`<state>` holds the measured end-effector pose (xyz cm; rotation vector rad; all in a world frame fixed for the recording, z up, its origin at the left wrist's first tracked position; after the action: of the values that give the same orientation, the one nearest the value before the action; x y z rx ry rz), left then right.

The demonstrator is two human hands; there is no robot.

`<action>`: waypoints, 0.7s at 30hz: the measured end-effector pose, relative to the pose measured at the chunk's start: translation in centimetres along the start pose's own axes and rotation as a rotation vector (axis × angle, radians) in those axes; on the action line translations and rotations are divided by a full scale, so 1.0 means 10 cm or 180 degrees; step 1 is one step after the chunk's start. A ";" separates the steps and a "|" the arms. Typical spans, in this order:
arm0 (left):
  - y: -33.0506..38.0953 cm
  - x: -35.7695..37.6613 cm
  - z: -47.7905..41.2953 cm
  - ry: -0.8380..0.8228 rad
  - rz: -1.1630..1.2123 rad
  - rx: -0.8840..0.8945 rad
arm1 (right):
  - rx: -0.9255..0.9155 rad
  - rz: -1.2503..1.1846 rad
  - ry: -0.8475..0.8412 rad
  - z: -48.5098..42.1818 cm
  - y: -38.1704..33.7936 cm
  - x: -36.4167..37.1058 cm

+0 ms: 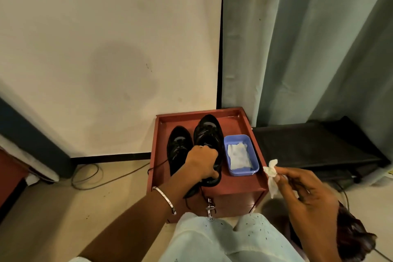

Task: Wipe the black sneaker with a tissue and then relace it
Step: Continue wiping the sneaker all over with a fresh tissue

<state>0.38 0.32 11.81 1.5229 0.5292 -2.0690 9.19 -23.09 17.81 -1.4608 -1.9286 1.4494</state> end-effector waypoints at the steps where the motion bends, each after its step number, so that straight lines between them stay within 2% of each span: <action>1: 0.00 0.08 -0.04 0.0038 0.0039 0.0006 | 0.0019 -0.0008 -0.0036 0.00 0.02 0.04; 8: 0.03 0.45 -0.30 0.0393 0.0528 -0.0114 | 0.0154 -0.0033 -0.0185 -0.01 0.11 0.27; 17: 0.11 0.97 -0.48 0.0114 0.0537 -0.0279 | 0.0175 -0.0045 -0.0390 -0.08 0.21 0.50; 21: 0.09 1.13 -0.42 0.0222 0.1179 -0.0215 | 0.0171 -0.0061 -0.0494 -0.06 0.27 0.62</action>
<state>1.38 0.14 -0.21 1.5266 0.3096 -1.7051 8.42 -17.60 13.95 -1.3384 -1.9701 1.6361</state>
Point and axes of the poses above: each hand's wrist, its own z-axis away from the middle knuckle, its own x-axis out of the palm, y = z × x, the point moved 5 cm from there along -z, towards the middle knuckle, and after that the axes turned 4 degrees about -x, right-handed, at the moved point
